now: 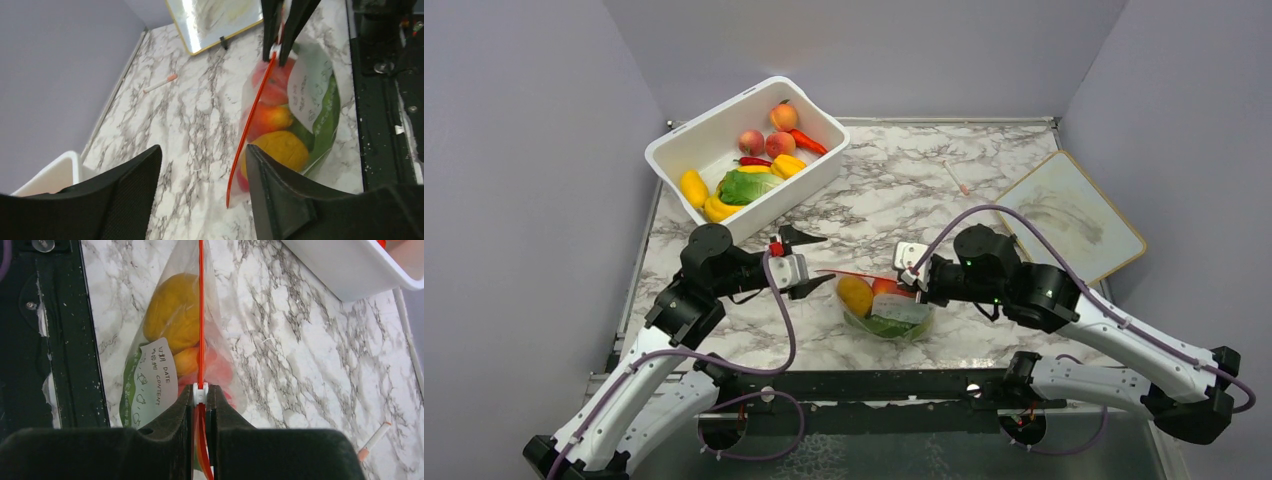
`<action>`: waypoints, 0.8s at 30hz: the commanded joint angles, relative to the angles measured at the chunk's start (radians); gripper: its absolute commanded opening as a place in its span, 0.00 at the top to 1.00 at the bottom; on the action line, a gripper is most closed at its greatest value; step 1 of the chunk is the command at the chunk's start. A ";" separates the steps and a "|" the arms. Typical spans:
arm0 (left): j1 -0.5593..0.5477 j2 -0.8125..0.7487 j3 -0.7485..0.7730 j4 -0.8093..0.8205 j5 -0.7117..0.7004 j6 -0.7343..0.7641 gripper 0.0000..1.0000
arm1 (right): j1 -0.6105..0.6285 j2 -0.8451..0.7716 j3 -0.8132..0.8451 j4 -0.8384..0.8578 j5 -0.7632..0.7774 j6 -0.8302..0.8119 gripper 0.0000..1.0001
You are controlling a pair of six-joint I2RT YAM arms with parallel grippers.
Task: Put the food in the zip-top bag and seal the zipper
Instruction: Zip the zipper food storage bag at the center of the board.
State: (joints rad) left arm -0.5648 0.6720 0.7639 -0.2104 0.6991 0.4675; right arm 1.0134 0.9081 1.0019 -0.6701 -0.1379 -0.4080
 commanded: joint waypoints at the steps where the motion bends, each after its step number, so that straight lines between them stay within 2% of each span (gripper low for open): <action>1: 0.002 0.004 0.061 0.001 0.185 0.052 0.33 | -0.001 0.044 0.028 0.143 -0.077 -0.037 0.99; 7: 0.002 0.063 0.040 -0.020 0.283 0.058 0.31 | -0.001 0.102 0.044 0.211 -0.143 -0.075 0.99; 14: 0.002 0.147 0.045 0.034 0.261 0.020 0.31 | -0.001 0.150 0.093 0.242 -0.194 -0.099 0.99; 20: 0.002 0.152 0.027 0.026 0.244 0.044 0.33 | -0.001 0.166 0.105 0.253 -0.202 -0.106 0.99; 24: 0.002 0.169 0.043 0.000 0.251 0.052 0.48 | -0.001 0.166 0.102 0.266 -0.216 -0.099 0.99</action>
State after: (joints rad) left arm -0.5648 0.8345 0.8036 -0.2081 0.9165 0.4965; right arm 1.0126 1.0821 1.0626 -0.5030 -0.3084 -0.4988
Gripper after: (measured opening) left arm 0.599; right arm 0.087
